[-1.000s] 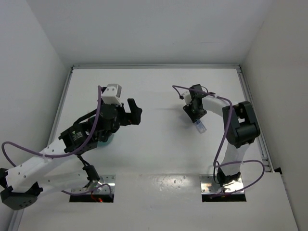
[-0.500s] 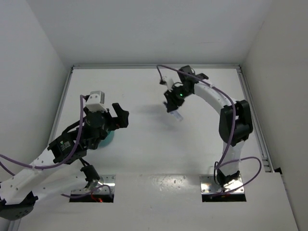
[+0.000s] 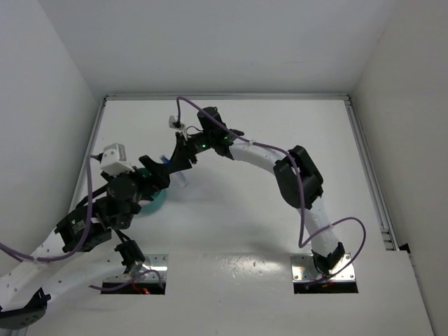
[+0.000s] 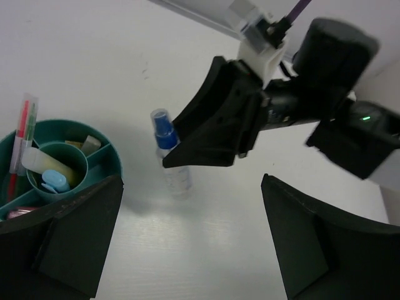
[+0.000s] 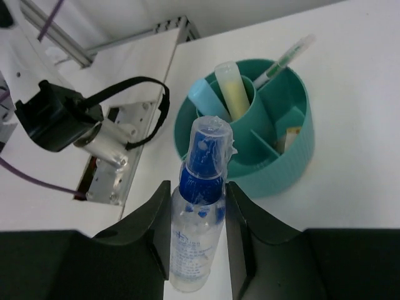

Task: Sort the stationery into containers
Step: Place the stationery in the storage box.

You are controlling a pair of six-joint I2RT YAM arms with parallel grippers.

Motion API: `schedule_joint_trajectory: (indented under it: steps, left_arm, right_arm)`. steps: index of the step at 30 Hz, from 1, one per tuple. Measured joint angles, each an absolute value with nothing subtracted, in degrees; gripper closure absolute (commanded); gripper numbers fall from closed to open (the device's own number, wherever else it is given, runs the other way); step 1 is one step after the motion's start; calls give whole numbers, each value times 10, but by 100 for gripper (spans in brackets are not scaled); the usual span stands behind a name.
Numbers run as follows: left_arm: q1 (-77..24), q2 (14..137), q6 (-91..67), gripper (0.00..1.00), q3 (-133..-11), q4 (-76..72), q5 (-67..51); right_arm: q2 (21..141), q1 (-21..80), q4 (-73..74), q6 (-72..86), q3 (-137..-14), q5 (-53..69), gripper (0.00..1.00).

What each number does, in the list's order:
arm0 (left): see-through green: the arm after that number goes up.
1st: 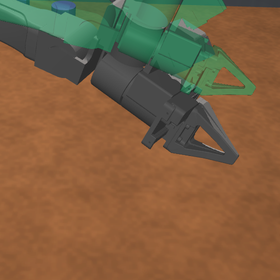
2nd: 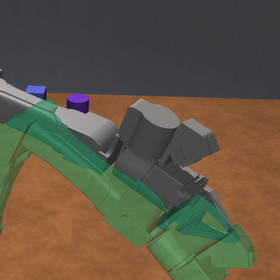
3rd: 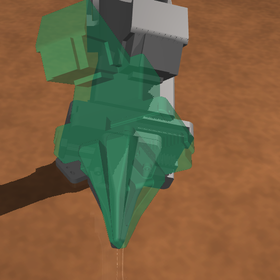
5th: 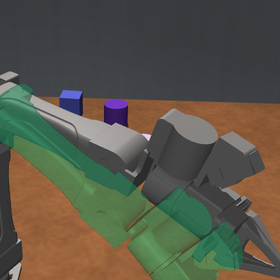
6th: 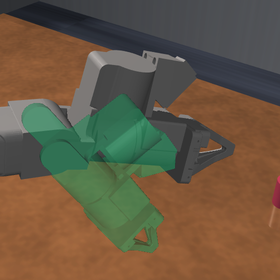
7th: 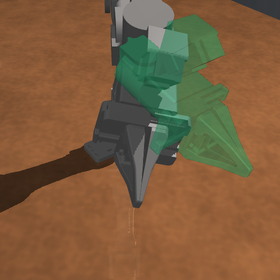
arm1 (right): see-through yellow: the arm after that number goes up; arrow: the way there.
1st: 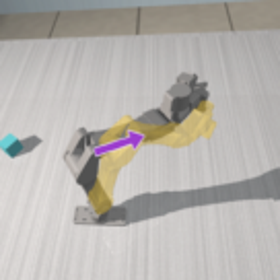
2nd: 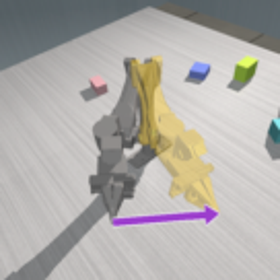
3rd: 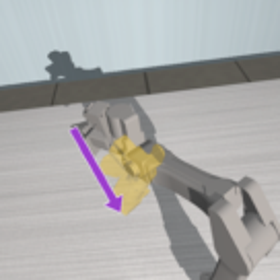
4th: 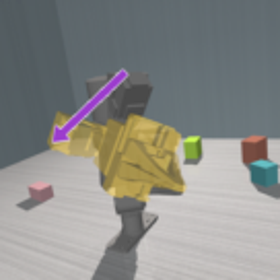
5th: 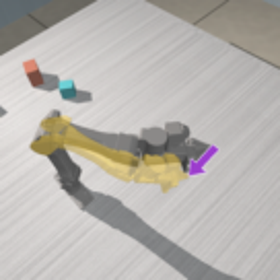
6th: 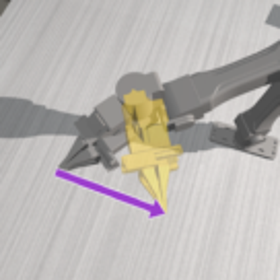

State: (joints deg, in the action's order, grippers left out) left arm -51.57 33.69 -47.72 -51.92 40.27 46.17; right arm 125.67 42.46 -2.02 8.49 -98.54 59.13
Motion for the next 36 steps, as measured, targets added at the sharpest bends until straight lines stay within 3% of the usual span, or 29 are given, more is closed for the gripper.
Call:
schedule_joint_trajectory:
  steps: [12,20,36]
  left_arm:
    - [-515,272,-480,2,-524,404,476]
    - [-515,270,-481,2,-521,405,474]
    - [-515,245,-470,2,-507,401,459]
  right_arm:
    - [1379,468,-376,327,-1060,637,100]
    - [1424,477,-422,365,-1146,630,100]
    - [1484,468,-470,366,-1152,632,100]
